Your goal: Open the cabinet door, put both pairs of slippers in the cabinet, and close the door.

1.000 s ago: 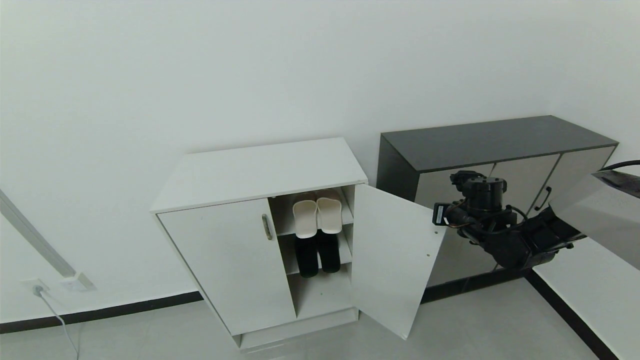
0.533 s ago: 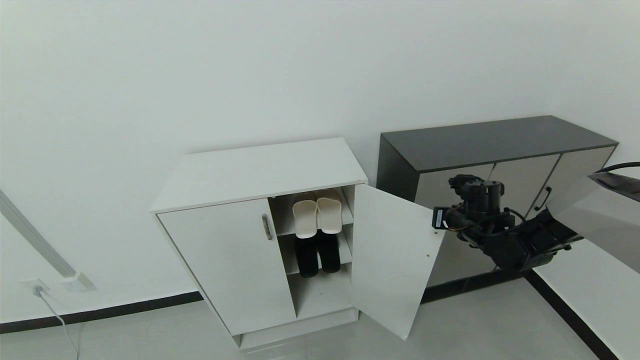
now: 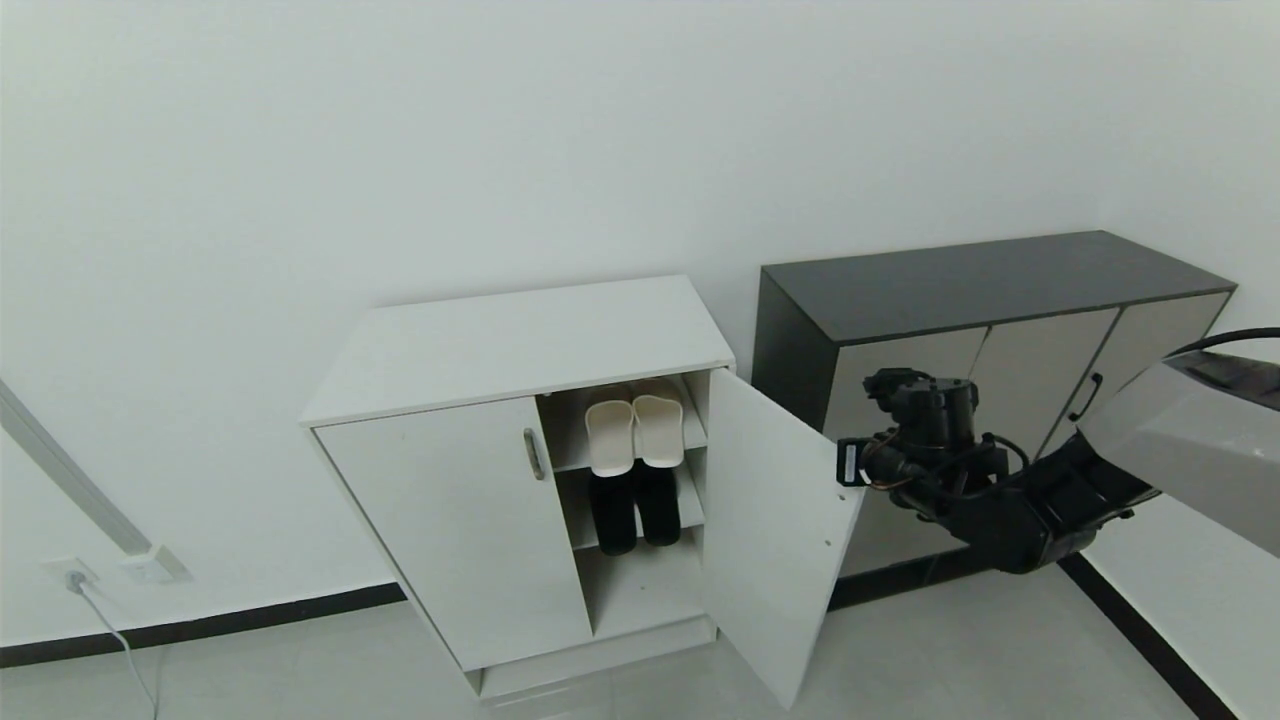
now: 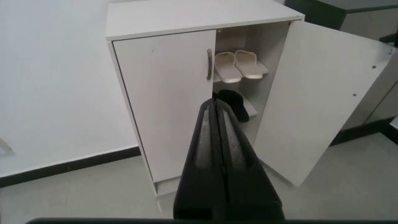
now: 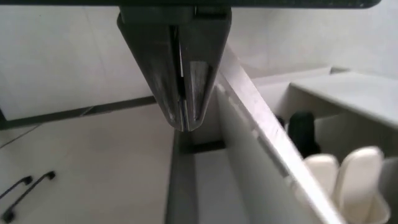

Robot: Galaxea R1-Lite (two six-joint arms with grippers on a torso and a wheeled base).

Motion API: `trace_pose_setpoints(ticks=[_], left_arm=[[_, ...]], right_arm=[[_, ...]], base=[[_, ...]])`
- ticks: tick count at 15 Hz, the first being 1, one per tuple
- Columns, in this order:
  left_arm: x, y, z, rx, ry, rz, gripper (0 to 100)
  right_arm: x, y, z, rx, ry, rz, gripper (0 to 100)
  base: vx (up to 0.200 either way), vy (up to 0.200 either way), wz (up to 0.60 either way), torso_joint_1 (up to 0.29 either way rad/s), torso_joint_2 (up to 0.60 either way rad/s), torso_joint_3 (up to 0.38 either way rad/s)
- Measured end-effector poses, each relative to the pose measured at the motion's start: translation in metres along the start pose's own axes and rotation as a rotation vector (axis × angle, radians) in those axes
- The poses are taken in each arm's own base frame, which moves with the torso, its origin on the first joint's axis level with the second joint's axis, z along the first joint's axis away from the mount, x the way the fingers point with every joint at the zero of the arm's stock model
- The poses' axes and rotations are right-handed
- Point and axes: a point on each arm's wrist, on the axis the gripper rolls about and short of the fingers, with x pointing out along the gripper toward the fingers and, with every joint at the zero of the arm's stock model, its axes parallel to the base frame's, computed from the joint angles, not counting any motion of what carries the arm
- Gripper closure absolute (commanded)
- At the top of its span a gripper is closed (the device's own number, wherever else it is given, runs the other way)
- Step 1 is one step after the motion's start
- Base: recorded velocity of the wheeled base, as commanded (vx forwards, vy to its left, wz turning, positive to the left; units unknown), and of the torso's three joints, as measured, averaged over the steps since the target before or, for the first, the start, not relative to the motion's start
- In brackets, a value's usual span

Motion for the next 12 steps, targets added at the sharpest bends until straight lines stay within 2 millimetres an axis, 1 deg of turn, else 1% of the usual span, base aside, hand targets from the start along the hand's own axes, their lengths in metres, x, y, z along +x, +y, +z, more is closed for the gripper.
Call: trace_pose_setpoints(ticks=[3,5,6,10,12], left_arm=[[0.000,0.000,0.000,0.000,0.000,0.000,100],[0.000,0.000,0.000,-0.001,0.000,0.000,100],[0.000,0.000,0.000,-0.001,0.000,0.001,100],[0.000,0.000,0.000,-0.001,0.000,0.000,100],[0.000,0.000,0.000,-0.001,0.000,0.000,100]], right_arm=[[-0.016,0.030,-0.013,-0.032,0.039,0.074,100],[-0.030,0.052,-0.017,-0.030,0.049,0.131,100],[-0.037,0.059,-0.017,-0.031,0.047,0.153,100],[-0.058,0.071,-0.018,-0.053,0.047,0.206,100],[-0.064,0.075,-0.020,-0.073,0.051,0.221,100]], base=[[0.000,0.000,0.00,0.000,0.00,0.000],[0.000,0.000,0.00,0.000,0.00,0.000],[0.000,0.000,0.00,0.000,0.00,0.000],[0.000,0.000,0.00,0.000,0.00,0.000],[0.000,0.000,0.00,0.000,0.00,0.000]])
